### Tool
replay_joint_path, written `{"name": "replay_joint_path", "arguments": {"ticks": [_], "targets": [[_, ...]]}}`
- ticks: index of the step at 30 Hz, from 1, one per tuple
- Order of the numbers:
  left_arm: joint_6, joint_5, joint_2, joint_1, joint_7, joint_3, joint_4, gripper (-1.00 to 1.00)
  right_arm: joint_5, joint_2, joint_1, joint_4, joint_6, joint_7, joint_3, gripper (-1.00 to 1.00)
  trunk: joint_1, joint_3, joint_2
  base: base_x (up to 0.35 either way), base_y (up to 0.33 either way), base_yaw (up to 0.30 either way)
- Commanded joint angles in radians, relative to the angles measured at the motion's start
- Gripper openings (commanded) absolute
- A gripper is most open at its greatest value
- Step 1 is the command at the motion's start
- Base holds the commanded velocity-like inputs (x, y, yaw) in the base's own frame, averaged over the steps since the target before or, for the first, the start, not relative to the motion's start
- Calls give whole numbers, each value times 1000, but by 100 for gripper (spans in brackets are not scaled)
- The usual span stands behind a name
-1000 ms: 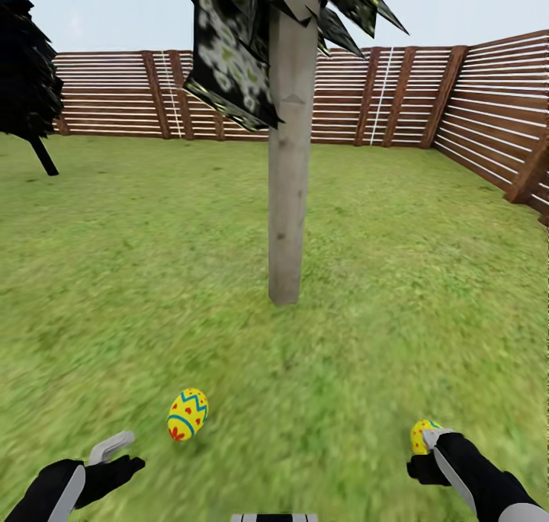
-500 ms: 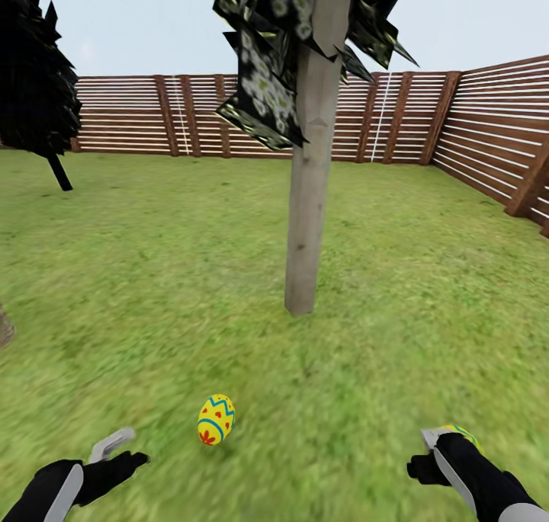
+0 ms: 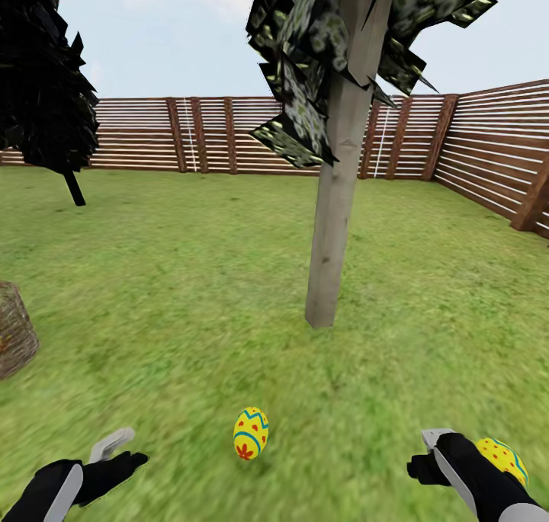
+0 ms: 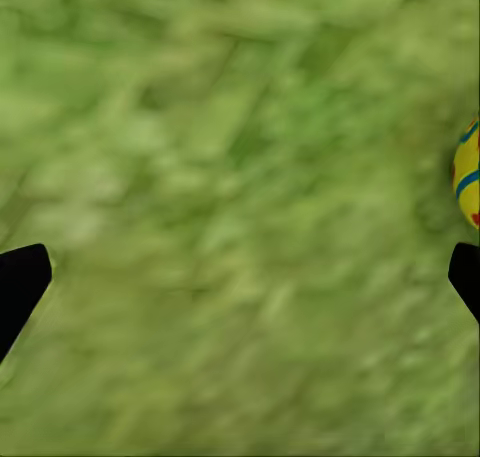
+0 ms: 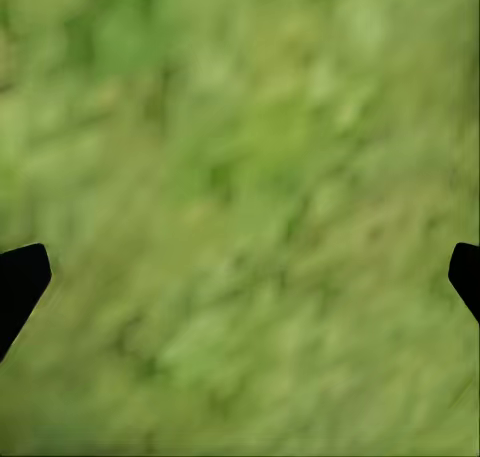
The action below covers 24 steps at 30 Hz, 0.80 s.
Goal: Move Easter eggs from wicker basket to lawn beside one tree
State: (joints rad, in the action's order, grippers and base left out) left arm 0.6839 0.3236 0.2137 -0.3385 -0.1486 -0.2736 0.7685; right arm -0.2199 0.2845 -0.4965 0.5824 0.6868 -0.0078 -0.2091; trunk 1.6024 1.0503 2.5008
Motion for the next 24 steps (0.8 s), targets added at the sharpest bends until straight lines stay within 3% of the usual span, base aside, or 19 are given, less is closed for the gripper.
{"name": "replay_joint_path", "arguments": {"ticks": [1, 5, 24], "targets": [[5, -1, 0, -1, -5, -3, 0, 100, -4, 2, -1, 2, 5, -1, -6, 100, -1, -3, 0, 0, 350, 0], [5, -1, -1, -1, -4, -3, 0, 100, -4, 2, -1, 2, 5, 0, -6, 100, -2, -19, -1, 0, 350, 0], [4, -2, -2, -1, -3, -1, 0, 100, -4, 1, -1, 2, 5, -1, -6, 100, -75, -78, -134, 0, 350, 0]]}}
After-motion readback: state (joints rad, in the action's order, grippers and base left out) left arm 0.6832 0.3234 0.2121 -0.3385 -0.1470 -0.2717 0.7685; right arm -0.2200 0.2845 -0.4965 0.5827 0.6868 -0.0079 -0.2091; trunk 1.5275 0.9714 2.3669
